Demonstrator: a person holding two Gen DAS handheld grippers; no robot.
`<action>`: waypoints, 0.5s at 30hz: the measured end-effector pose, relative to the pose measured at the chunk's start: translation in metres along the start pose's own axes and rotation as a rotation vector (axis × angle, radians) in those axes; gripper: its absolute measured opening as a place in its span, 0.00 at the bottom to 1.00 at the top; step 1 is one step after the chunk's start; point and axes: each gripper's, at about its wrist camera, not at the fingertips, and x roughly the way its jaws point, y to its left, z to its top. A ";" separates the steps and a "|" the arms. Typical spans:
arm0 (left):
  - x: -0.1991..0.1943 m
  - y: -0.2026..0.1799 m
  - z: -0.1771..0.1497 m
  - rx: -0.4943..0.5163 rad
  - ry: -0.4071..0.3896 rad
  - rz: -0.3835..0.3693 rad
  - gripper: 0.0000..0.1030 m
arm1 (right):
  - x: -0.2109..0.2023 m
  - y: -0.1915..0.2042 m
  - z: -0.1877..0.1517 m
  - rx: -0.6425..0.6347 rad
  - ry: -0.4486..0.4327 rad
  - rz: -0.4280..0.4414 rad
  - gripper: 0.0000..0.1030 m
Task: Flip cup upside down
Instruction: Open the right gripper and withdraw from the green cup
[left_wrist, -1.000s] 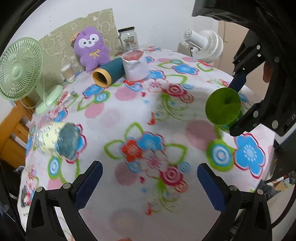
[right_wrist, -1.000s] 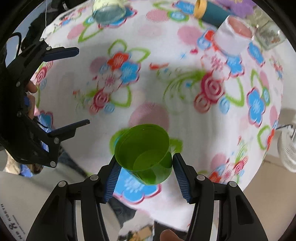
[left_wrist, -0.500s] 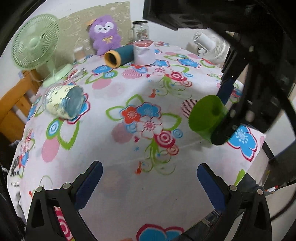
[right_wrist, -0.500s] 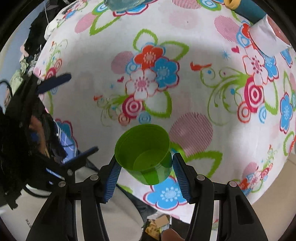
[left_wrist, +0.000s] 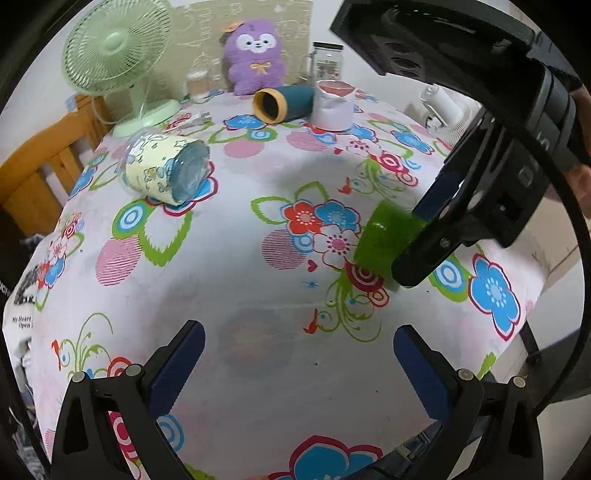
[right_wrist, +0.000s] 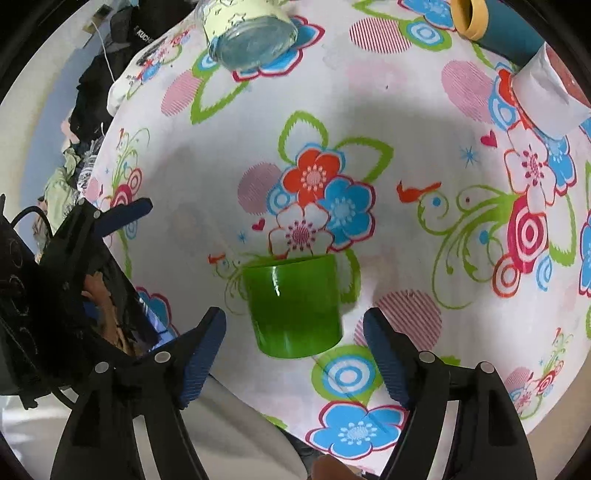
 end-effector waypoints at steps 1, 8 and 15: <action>0.000 0.001 0.001 -0.008 0.000 -0.001 1.00 | -0.003 0.002 0.000 -0.001 -0.004 0.004 0.77; -0.005 0.005 0.005 -0.053 -0.007 -0.004 1.00 | -0.024 -0.003 -0.013 -0.007 -0.070 0.056 0.77; -0.010 0.001 0.012 -0.122 -0.017 -0.057 1.00 | -0.057 -0.020 -0.052 0.021 -0.208 0.080 0.77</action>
